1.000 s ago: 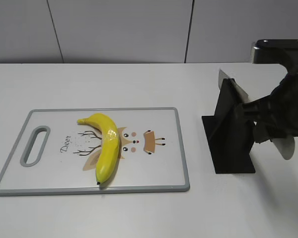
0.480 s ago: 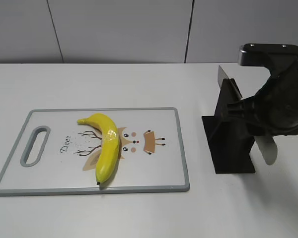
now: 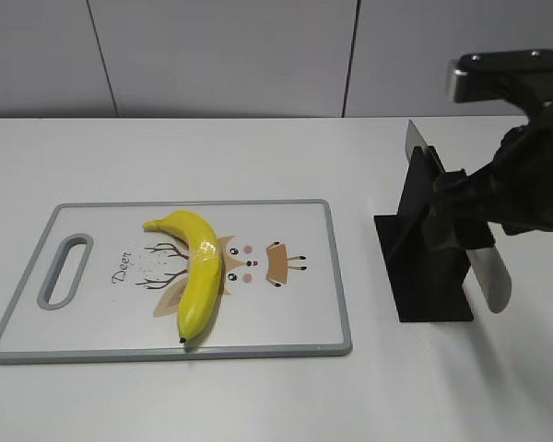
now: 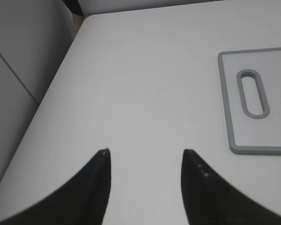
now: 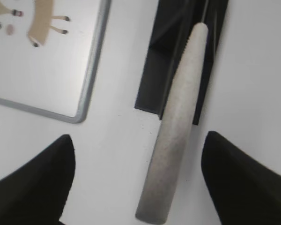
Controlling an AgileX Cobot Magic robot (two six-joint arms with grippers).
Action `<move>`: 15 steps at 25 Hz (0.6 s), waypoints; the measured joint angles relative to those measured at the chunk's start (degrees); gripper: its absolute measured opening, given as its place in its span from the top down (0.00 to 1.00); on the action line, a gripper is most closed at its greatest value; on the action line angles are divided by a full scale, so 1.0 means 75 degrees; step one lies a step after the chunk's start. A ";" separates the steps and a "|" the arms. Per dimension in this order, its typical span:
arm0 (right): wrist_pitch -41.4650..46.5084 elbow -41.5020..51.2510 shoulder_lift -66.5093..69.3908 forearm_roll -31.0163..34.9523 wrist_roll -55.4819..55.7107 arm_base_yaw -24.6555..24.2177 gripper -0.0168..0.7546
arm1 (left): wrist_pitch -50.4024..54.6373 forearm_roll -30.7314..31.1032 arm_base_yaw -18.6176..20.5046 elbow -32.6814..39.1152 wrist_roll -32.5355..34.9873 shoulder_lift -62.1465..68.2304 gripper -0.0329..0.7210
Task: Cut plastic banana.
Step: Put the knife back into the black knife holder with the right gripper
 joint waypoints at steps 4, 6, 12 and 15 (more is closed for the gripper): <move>0.0035 0.0204 -0.1338 0.0807 -0.1302 0.0000 0.15 | 0.0000 0.0000 0.0000 0.0000 0.0000 0.0000 0.37; 0.0028 0.0692 -0.2046 0.1025 -0.1754 0.0000 0.15 | 0.0000 0.0000 0.0000 0.0000 0.0000 0.0000 0.37; 0.0217 0.2544 -0.4747 0.1099 -0.2352 0.0000 0.18 | -0.0009 0.0017 0.0000 0.0000 0.0000 0.0000 0.38; 0.0613 0.3118 -0.6093 0.1055 -0.2456 0.0000 0.20 | -0.0009 0.0025 0.0000 0.0000 0.0000 0.0000 0.39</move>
